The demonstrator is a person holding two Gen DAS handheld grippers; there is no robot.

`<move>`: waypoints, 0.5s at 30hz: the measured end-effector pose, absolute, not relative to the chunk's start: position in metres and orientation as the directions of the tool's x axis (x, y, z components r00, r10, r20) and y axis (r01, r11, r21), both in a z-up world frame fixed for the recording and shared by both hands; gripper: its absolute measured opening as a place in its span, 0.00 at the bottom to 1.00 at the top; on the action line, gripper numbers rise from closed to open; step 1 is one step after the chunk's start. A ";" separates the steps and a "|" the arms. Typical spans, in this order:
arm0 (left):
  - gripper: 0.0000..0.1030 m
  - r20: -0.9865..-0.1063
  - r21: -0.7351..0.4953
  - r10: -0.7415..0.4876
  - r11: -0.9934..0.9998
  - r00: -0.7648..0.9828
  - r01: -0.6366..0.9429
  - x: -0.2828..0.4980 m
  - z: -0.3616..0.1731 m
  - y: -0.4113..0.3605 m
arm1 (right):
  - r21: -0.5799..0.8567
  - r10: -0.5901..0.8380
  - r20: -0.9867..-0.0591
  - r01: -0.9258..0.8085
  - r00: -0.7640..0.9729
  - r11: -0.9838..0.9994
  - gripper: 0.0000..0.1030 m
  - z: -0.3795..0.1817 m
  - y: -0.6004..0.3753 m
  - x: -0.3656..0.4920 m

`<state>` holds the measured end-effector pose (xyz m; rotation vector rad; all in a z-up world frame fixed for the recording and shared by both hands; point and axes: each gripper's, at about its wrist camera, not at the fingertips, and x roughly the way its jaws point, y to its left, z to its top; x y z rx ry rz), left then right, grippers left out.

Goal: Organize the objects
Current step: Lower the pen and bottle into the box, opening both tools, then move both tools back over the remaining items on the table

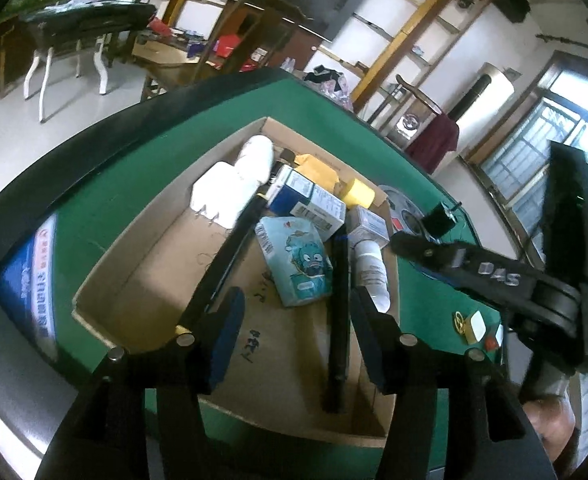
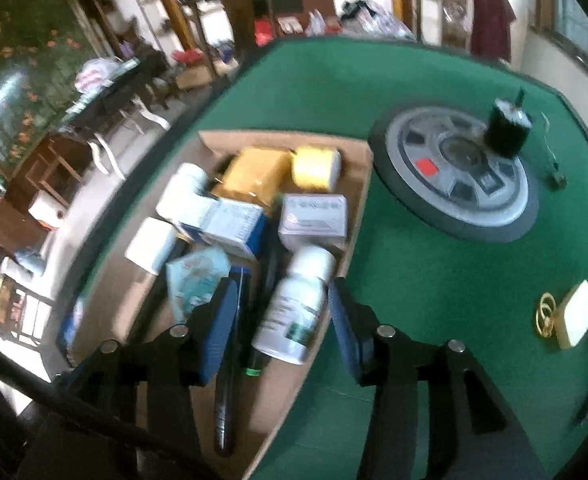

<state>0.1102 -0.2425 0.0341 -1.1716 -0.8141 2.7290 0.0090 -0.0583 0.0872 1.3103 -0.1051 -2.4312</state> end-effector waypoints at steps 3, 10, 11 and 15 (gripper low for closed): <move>0.47 -0.647 -0.478 0.236 -0.866 -0.725 0.145 0.117 0.040 -0.240 | 0.275 -0.396 -0.761 0.298 -0.514 -0.914 0.46 0.095 -0.052 0.015; 0.52 -0.639 -0.321 0.120 -0.939 -0.759 0.122 0.126 0.060 -0.209 | 0.268 -0.351 -0.747 0.226 -0.564 -0.936 0.50 0.093 -0.008 0.027; 0.52 -0.640 -0.299 0.106 -0.947 -0.761 0.119 0.126 0.062 -0.203 | 0.263 -0.335 -0.747 0.208 -0.574 -0.942 0.50 0.091 0.003 0.030; 0.52 -0.651 -0.282 0.132 -0.956 -0.748 0.078 0.123 0.062 -0.184 | 0.249 -0.272 -0.743 0.125 -0.611 -0.960 0.50 0.089 0.055 0.040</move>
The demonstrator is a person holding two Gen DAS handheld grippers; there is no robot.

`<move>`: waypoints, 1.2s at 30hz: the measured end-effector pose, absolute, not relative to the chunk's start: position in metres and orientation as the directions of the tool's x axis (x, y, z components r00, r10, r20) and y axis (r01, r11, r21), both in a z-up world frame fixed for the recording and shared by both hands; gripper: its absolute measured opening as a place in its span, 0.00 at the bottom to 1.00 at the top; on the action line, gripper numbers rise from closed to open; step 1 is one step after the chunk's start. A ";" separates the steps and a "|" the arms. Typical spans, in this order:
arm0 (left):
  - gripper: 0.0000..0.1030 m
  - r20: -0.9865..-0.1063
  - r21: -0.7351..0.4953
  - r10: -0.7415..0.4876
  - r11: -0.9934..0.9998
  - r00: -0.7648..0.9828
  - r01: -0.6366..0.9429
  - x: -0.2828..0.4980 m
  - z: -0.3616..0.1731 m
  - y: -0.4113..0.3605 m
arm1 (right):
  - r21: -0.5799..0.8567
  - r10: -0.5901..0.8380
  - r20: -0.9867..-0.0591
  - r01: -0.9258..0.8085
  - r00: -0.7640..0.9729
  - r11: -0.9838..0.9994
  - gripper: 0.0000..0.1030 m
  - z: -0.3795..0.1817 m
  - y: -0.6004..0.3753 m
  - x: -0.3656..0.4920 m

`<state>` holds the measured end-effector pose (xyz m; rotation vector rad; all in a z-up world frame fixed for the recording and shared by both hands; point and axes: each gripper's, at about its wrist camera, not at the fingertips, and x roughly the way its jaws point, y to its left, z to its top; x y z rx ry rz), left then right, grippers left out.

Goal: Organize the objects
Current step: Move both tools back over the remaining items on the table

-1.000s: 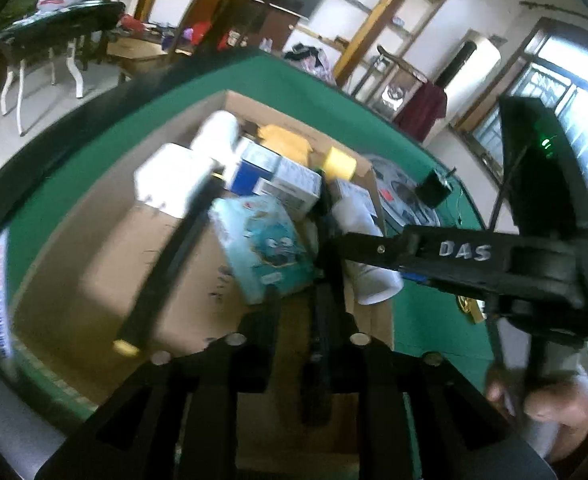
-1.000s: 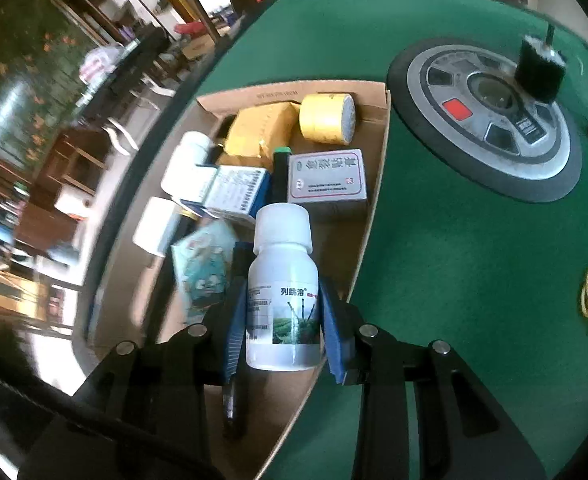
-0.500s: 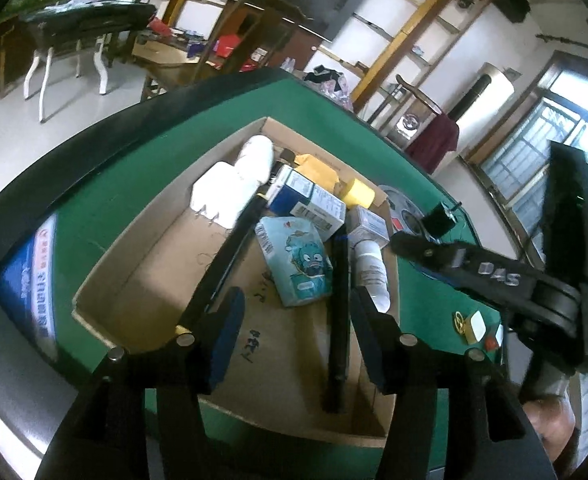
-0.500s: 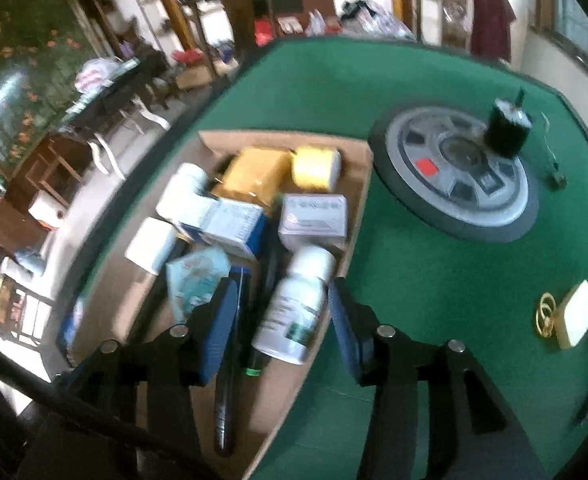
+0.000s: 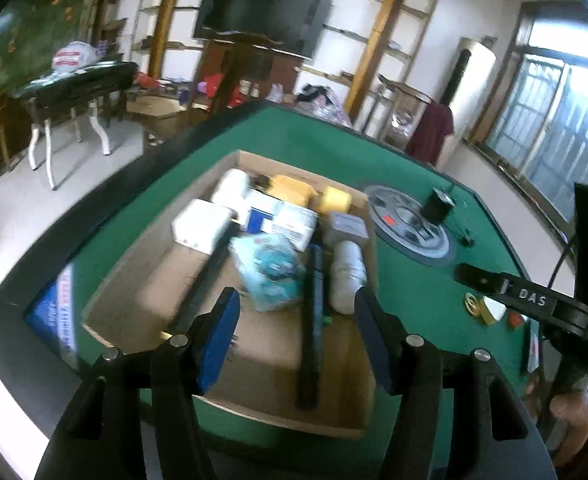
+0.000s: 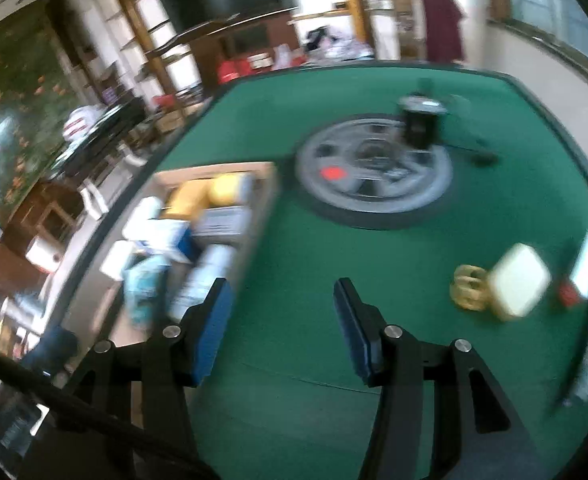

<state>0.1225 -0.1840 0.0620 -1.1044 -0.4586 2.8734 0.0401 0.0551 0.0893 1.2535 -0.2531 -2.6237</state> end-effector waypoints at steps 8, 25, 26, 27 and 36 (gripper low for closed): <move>0.52 -0.676 -0.313 0.260 -0.949 -0.690 -0.051 0.114 0.060 -0.135 | 0.260 -0.131 -0.759 -0.112 -0.638 -0.959 0.54 0.094 0.196 0.038; 0.52 -0.704 -0.284 0.329 -0.943 -0.630 -0.175 0.121 0.056 -0.089 | 0.327 -0.058 -0.808 -0.364 -0.586 -0.872 0.54 0.074 0.322 0.020; 0.52 -0.707 -0.280 0.326 -0.944 -0.628 -0.174 0.122 0.055 -0.088 | 0.317 -0.051 -0.811 -0.364 -0.583 -0.876 0.54 0.073 0.321 0.017; 0.52 -0.709 -0.278 0.324 -0.945 -0.626 -0.174 0.123 0.054 -0.088 | 0.296 -0.036 -0.816 -0.364 -0.577 -0.883 0.54 0.072 0.318 0.014; 0.52 -0.707 -0.270 0.314 -0.948 -0.634 -0.168 0.130 0.056 -0.092 | 0.074 0.090 -0.873 -0.312 -0.479 -0.947 0.24 0.054 0.286 -0.028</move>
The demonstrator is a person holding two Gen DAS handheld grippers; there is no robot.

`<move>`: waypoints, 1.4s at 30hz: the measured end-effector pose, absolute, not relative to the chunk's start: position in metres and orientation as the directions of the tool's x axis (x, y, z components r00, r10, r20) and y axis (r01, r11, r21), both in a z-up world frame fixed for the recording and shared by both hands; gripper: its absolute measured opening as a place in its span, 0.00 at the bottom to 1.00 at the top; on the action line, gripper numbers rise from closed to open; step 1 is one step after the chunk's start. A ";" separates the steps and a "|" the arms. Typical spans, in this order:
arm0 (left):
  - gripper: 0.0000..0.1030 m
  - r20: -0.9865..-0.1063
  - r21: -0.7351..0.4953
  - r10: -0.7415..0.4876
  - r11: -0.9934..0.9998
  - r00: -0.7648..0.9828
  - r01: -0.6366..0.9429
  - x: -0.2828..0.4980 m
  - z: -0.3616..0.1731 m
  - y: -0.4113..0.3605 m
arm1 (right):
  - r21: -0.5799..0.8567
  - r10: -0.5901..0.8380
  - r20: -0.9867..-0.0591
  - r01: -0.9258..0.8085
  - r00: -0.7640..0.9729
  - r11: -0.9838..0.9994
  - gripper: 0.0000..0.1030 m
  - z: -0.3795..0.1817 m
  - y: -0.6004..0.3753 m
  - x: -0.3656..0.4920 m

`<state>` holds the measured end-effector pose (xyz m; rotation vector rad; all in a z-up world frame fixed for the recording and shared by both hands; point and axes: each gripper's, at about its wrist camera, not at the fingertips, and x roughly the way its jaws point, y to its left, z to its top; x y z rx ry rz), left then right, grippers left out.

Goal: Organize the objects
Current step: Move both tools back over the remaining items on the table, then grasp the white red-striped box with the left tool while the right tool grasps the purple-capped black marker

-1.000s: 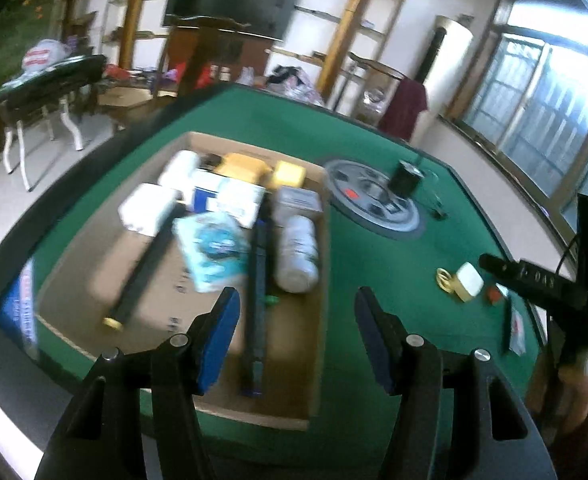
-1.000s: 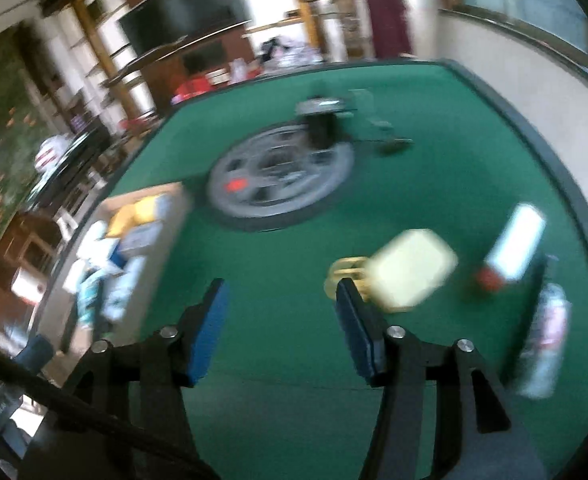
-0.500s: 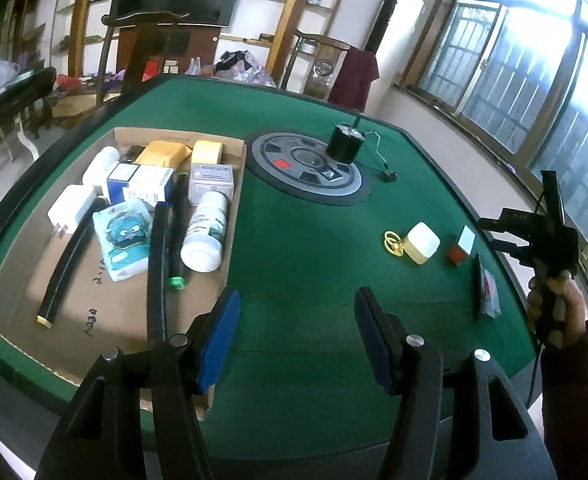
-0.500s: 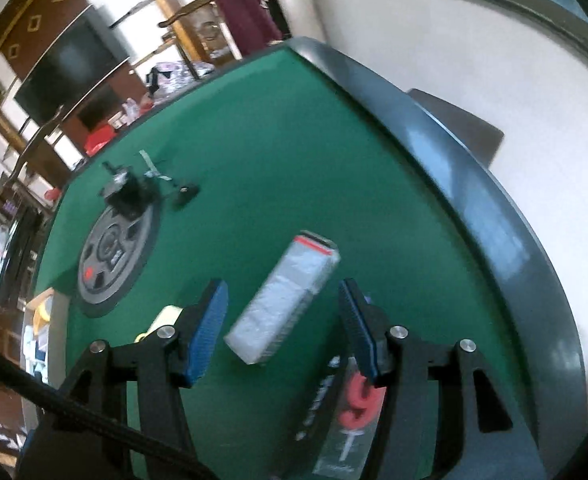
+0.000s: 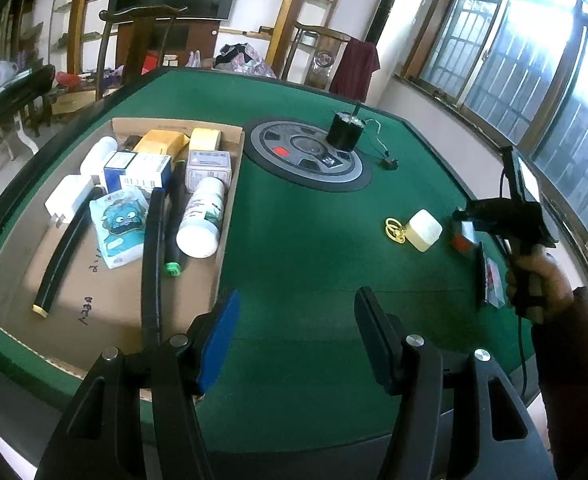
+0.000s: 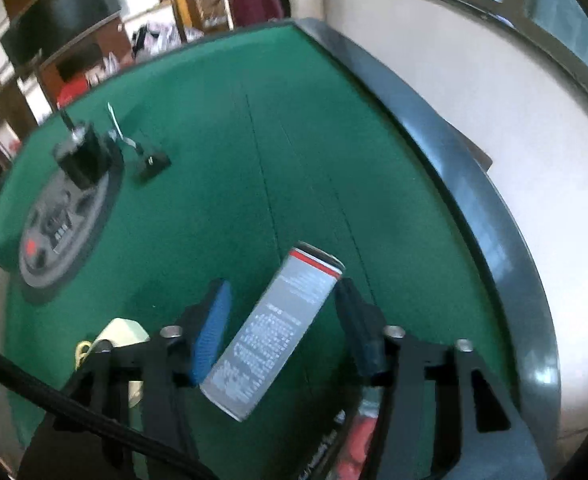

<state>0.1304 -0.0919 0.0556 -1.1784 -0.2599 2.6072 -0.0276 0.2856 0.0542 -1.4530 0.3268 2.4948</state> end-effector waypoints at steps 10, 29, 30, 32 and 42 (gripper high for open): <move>0.52 -0.725 -0.305 0.331 -0.941 -0.604 -0.149 0.121 0.040 -0.097 | 0.193 -0.081 -0.888 -0.205 -0.452 -0.960 0.24 0.057 0.244 0.041; 0.52 -0.778 -0.381 0.474 -0.878 -0.412 -0.292 0.112 0.024 -0.010 | 0.302 -0.118 -0.759 -0.185 -0.640 -0.935 0.49 0.104 0.269 0.098; 0.52 -0.780 -0.378 0.476 -0.875 -0.405 -0.301 0.111 0.024 -0.002 | 0.307 -0.108 -0.765 -0.212 -0.635 -0.928 0.49 0.101 0.278 0.102; 0.52 -0.783 -0.356 0.471 -0.875 -0.406 -0.328 0.108 0.025 0.019 | 0.321 -0.094 -0.772 -0.258 -0.628 -0.911 0.49 0.096 0.297 0.110; 0.49 -0.817 -0.175 0.342 -0.915 -0.465 -0.364 0.093 0.012 0.072 | 0.338 -0.100 -0.766 -0.265 -0.635 -0.903 0.49 0.093 0.321 0.124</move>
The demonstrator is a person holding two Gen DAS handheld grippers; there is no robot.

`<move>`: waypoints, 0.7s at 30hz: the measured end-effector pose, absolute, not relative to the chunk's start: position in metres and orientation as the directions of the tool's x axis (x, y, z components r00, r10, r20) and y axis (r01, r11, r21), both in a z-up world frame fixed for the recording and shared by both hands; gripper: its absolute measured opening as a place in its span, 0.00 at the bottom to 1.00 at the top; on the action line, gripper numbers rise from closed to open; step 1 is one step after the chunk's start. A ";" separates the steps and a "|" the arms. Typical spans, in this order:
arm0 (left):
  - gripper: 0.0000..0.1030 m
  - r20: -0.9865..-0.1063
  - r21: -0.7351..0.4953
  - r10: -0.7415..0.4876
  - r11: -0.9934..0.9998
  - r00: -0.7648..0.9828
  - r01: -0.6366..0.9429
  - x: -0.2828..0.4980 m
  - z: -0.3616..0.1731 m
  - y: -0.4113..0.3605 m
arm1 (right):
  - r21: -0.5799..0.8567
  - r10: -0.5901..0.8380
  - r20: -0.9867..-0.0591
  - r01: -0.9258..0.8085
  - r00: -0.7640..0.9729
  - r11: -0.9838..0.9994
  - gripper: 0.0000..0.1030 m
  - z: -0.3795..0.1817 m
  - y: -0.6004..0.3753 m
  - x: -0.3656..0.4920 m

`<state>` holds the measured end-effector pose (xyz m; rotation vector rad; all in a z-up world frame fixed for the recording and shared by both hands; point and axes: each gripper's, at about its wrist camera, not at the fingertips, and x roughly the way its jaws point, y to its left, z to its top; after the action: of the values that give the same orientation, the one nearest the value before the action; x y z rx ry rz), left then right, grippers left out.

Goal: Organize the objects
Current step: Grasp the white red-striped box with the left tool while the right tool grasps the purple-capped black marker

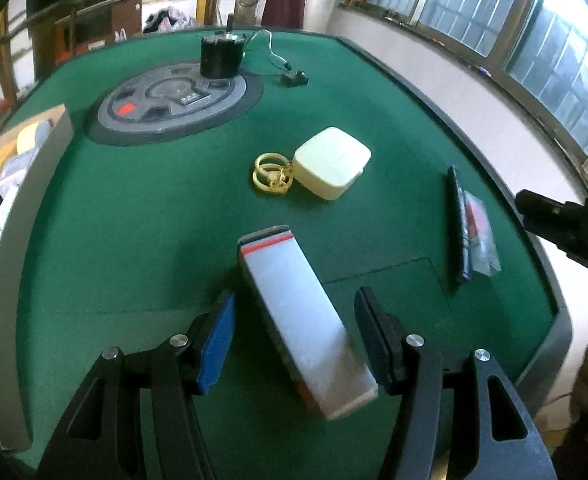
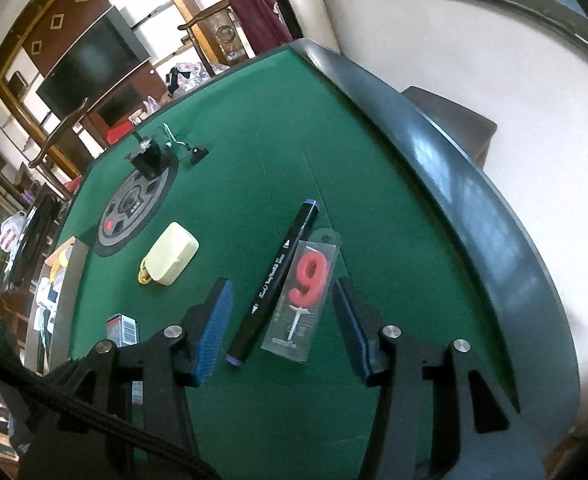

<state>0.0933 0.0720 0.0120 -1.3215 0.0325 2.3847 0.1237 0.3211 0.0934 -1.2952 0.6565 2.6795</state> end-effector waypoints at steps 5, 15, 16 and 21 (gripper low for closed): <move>0.22 -0.805 -0.175 0.362 -0.902 -0.470 -0.395 0.094 0.011 0.070 | 0.352 -0.117 -0.770 -0.265 -0.627 -0.898 0.49 0.085 0.323 0.118; 0.22 -0.769 -0.243 0.406 -0.900 -0.493 -0.362 0.100 0.025 0.042 | 0.533 -0.347 -0.741 -0.189 -0.575 -0.825 0.49 0.062 0.305 0.091; 0.22 -0.768 -0.250 0.410 -0.899 -0.493 -0.358 0.100 0.025 0.039 | 0.516 -0.331 -0.758 -0.205 -0.563 -0.832 0.49 0.059 0.304 0.089; 0.22 -0.762 -0.255 0.410 -0.901 -0.501 -0.350 0.104 0.024 0.029 | 0.389 -0.189 -0.822 -0.287 -0.536 -0.875 0.49 0.054 0.304 0.085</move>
<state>0.1037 0.0292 0.0236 -1.2406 -0.0935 2.3951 0.0848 0.3037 0.0537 -1.4822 0.7653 2.5930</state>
